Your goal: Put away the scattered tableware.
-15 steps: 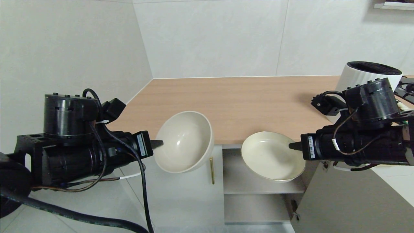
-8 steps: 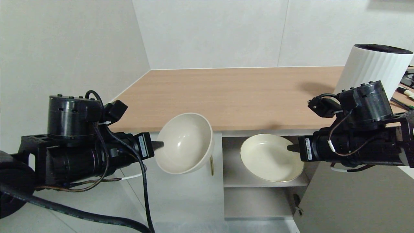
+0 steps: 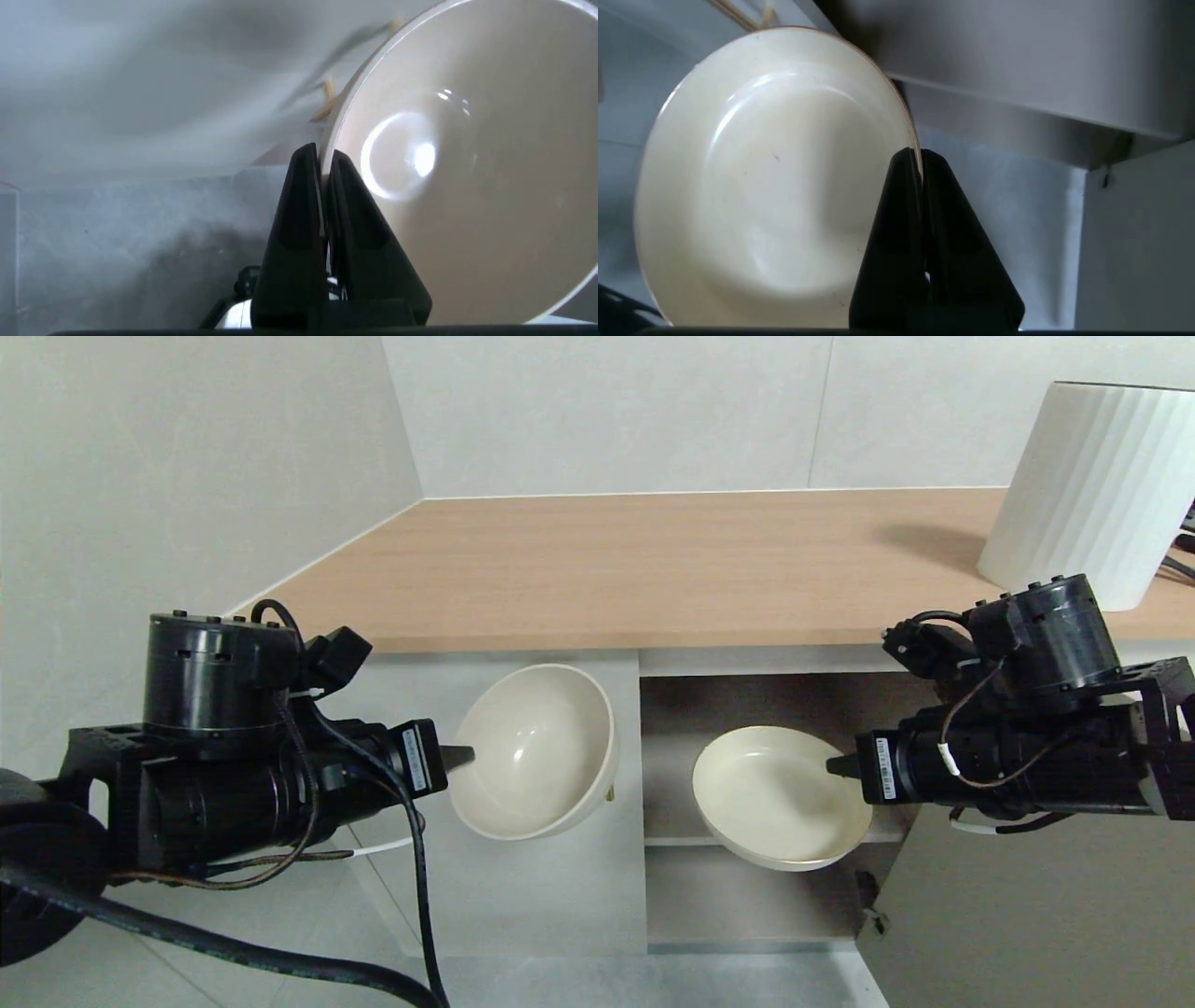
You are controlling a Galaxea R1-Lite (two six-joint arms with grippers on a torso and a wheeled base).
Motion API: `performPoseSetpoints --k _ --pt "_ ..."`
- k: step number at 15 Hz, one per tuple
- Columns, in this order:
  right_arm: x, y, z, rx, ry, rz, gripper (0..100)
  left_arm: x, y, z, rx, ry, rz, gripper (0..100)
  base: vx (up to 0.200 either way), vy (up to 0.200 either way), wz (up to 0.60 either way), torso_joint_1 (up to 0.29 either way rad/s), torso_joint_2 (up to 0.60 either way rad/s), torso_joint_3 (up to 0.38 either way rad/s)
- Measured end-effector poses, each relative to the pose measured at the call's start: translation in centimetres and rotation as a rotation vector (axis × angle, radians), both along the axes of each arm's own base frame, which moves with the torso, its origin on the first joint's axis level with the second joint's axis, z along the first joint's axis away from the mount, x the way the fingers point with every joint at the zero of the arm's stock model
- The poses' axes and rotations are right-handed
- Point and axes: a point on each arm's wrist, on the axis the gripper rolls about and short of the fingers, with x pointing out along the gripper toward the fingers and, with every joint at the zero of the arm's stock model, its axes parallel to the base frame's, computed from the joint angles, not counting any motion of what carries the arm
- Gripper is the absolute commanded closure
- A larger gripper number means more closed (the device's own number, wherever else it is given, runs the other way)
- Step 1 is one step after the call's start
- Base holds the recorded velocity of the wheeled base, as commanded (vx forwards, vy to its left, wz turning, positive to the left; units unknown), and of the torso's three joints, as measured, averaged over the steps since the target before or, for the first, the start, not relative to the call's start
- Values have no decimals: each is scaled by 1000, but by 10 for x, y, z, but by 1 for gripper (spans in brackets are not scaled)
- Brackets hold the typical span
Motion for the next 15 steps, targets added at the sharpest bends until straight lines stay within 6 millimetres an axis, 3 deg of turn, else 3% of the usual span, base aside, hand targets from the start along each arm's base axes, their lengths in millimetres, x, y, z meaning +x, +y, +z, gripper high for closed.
performPoseSetpoints --k 4,11,15 --pt "1 1 -2 -4 6 0 100 1 0 -2 2 6 0 100 0 0 0 -85 334 245" --pt "7 4 -8 -8 15 -1 100 2 -1 -3 4 10 0 100 0 0 0 -5 21 15" --pt "31 9 -28 -8 14 -24 100 2 -1 -4 5 13 -1 100 0 0 0 0 0 0"
